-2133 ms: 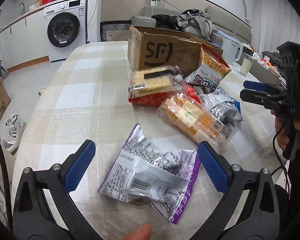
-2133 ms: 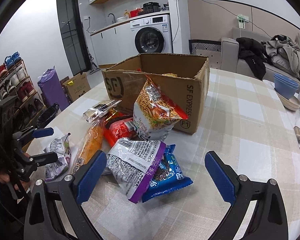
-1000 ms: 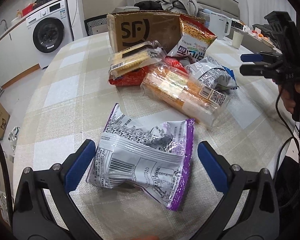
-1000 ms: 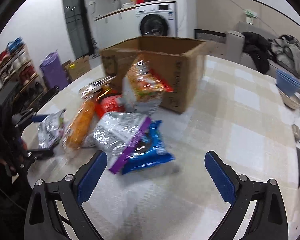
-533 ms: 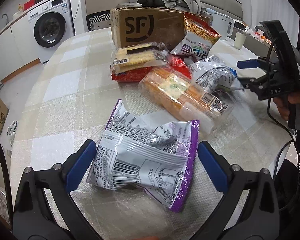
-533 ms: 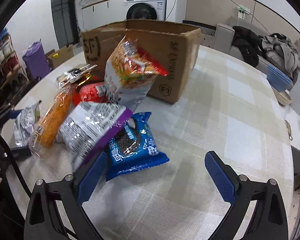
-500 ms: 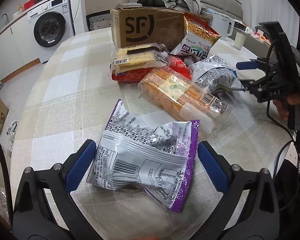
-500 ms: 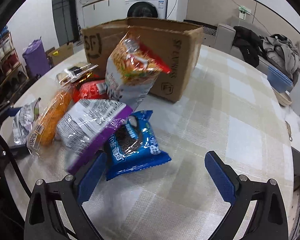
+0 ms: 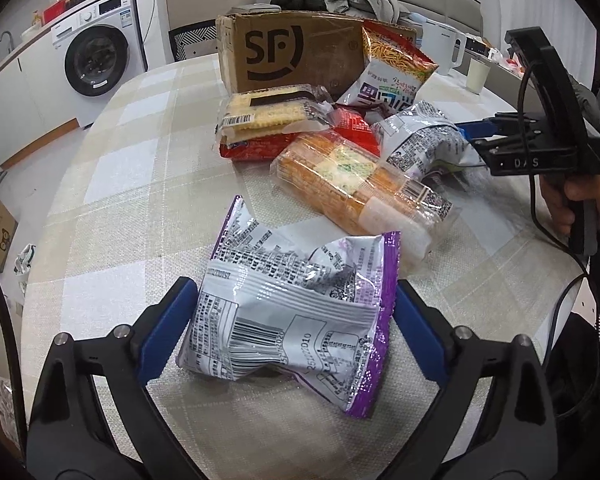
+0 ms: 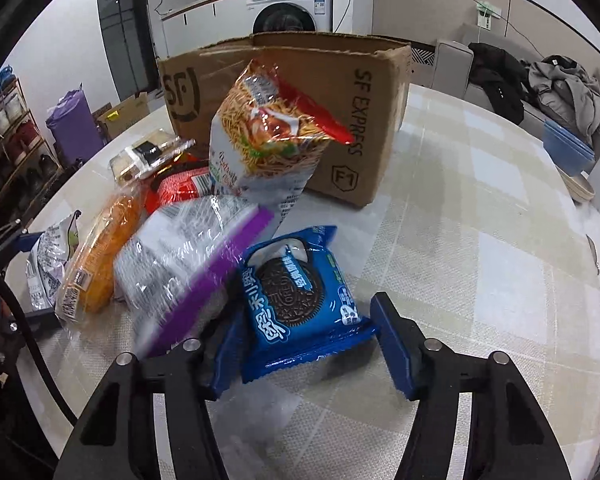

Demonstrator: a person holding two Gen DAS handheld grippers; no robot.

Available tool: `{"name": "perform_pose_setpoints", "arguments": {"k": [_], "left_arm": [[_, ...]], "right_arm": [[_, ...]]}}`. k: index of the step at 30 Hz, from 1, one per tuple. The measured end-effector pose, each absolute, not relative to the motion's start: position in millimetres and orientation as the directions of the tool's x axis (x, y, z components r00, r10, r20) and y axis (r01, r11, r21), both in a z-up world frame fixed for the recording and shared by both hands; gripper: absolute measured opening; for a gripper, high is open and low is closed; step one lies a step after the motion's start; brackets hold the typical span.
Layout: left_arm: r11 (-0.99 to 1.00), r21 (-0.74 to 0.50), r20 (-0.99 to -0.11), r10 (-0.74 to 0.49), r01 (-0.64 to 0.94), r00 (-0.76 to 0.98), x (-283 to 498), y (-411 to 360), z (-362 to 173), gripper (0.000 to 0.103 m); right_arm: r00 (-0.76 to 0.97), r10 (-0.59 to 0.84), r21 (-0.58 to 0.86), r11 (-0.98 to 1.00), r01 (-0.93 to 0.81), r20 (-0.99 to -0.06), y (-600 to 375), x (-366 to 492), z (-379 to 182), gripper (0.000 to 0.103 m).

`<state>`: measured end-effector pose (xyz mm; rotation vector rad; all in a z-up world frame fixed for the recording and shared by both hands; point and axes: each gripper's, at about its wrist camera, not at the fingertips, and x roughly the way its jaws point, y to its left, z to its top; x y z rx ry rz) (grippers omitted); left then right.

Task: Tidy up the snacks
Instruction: 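Close the left gripper on the purple-white bag while the right gripper grasps the blue Oreo pack, then lift the purple-white bag with the left gripper while the right gripper carries the Oreo pack toward the box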

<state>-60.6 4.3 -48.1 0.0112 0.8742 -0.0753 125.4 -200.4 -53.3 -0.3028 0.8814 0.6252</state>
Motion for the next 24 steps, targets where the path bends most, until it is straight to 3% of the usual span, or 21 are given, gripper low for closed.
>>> {"name": "perform_pose_setpoints", "arguments": {"k": [3,7,24], "left_arm": [[0.997,-0.018,-0.768,-0.062,0.075,0.638,-61.5,4.1,-48.2,0.096],[0.997,-0.021,-0.768,-0.064,0.074,0.637,-61.6,4.7,-48.1,0.096],[0.997,-0.052,-0.782,-0.081,0.065,0.618,-52.3,8.4,-51.9,0.095]], "right_arm": [[0.475,0.394,0.017,0.783,-0.621,-0.787,-203.7,127.8,-50.9,0.057],[0.488,0.393,0.012,0.789,-0.615,-0.780,-212.0,125.5,-46.2,0.045],[0.557,0.421,0.039,0.821,-0.570,-0.716,-242.4,121.0,-21.9,0.045]]}}
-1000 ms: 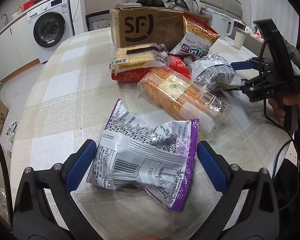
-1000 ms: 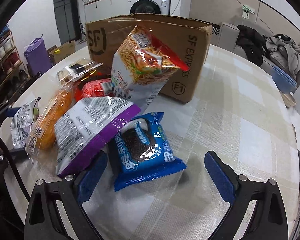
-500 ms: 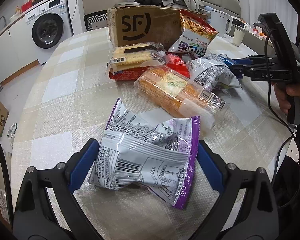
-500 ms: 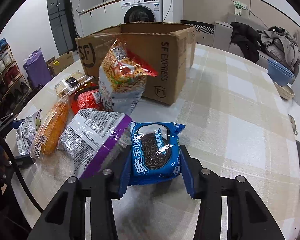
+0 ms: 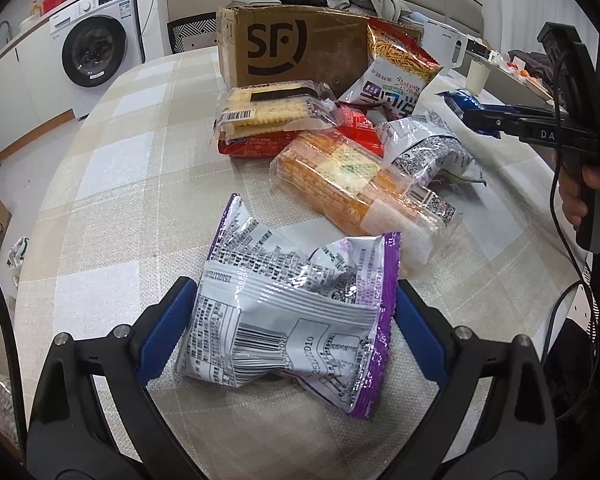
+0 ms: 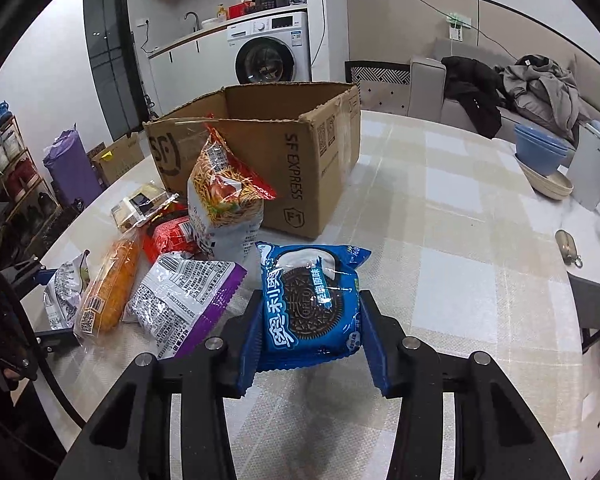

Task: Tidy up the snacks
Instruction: 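Lift the purple-white bag with the left gripper while the right gripper carries the Oreo pack toward the box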

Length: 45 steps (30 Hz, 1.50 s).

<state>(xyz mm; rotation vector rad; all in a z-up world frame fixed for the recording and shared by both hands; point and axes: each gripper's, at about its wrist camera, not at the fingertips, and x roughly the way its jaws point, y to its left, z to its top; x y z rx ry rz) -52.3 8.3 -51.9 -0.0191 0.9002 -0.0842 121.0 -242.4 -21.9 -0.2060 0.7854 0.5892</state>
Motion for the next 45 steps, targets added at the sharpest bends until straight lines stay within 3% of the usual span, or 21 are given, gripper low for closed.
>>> {"name": "perform_pose_setpoints", "arguments": {"k": [5,9,24,45], "left_arm": [[0.995,-0.049,-0.761,-0.091,0.084,0.642,-57.5,5.6,-48.5,0.065],[0.996,-0.048,-0.742,-0.089,0.079,0.664,-61.2,6.7,-46.0,0.054],[0.993,-0.119,-0.646,-0.087,0.013,0.759,-66.3,17.7,-13.4,0.054],[0.992,-0.127,-0.551,-0.092,0.025,0.829,-10.3,18.0,35.4,0.054]], "right_arm": [[0.561,0.426,0.039,0.819,-0.573,-0.709,-244.2,114.5,-19.1,0.045],[0.571,0.428,0.035,0.820,-0.572,-0.701,-242.9,111.7,-15.7,0.045],[0.602,0.491,0.060,0.804,-0.592,-0.629,-242.5,102.1,2.5,0.045],[0.672,0.519,0.111,0.827,-0.551,-0.528,-239.6,101.8,19.9,0.045]]}}
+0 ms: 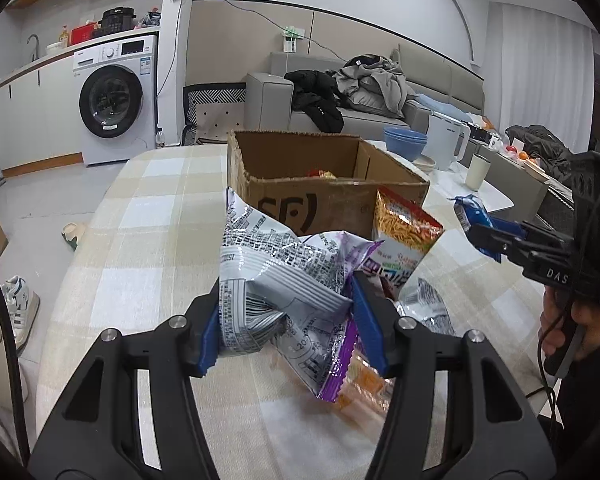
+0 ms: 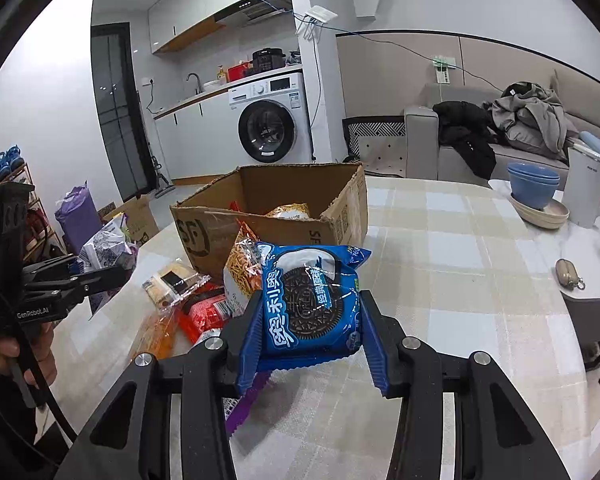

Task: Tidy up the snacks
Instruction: 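Lift the purple-white bag with the left gripper while the right gripper carries the Oreo pack toward the box, then open the left gripper over the box dropping the purple-white bag while the right releases the Oreo pack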

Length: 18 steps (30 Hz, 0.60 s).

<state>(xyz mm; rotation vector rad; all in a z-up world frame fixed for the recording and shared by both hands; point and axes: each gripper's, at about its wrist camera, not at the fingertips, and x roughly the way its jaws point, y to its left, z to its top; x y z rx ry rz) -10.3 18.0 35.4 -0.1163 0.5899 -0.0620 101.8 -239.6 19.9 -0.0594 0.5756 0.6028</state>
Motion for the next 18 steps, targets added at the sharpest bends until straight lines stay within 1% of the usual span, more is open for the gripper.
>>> {"name": "perform_pose_setpoints", "arguments": {"k": [7,18], "left_arm": [[0.991,-0.132,-0.526,-0.102,0.037,0.845,13.2,16.9,53.5,0.054],[0.991,-0.120,-0.521,-0.113,0.058,0.846,56.8,2.9,61.0,0.054]], "right_arm": [[0.673,0.537,0.127,0.820,-0.557,-0.508,-228.1,108.1,27.0,0.045],[0.686,0.534,0.123,0.824,-0.553,-0.494,-210.0,124.6,35.9,0.045]]}}
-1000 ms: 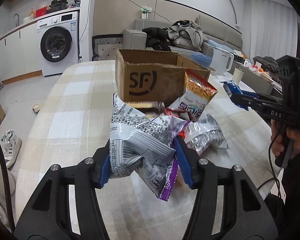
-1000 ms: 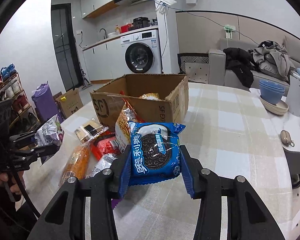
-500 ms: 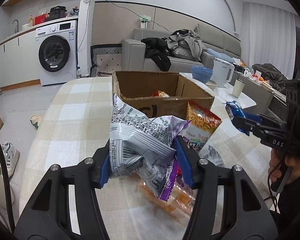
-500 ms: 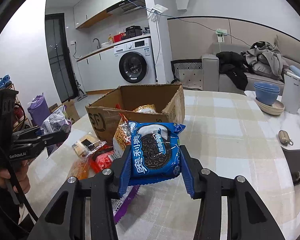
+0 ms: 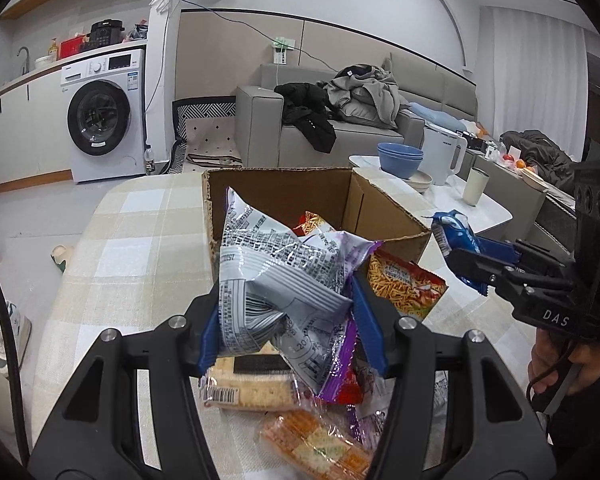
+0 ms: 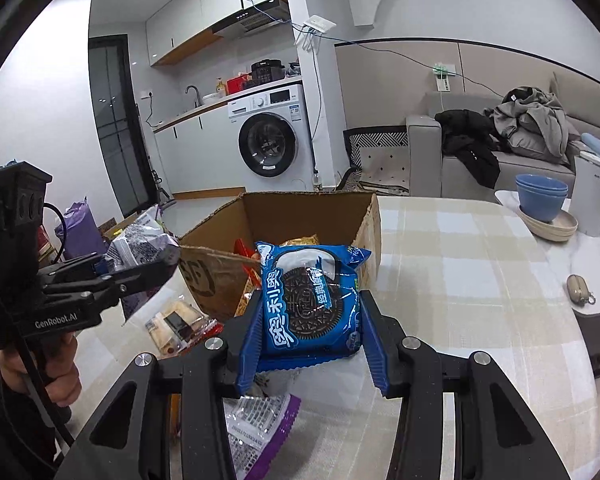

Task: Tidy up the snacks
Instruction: 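Open the left gripper over the box dropping the purple-white bag while the right releases the Oreo pack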

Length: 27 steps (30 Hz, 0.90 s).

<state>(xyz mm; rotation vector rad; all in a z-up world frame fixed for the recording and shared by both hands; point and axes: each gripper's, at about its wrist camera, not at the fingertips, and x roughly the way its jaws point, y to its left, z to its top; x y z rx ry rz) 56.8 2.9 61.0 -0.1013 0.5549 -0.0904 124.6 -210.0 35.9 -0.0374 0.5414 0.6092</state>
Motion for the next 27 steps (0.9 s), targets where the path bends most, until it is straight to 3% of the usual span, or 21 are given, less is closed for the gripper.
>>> {"name": "perform_pose_setpoints", "arguments": {"k": [12,27], "left_arm": [[0.988,-0.142,-0.494,-0.119,0.055,0.861,100.1,13.6,79.7,0.054],[0.993,-0.104,-0.529,-0.108,0.062,0.842,155.2,12.0,74.2,0.054]], "right_arm": [[0.685,0.539,0.104,0.817,-0.568,-0.491,-187.1,145.1,45.1,0.045],[0.678,0.541,0.108,0.815,-0.570,-0.498,-177.3,174.4,52.8,0.045]]}}
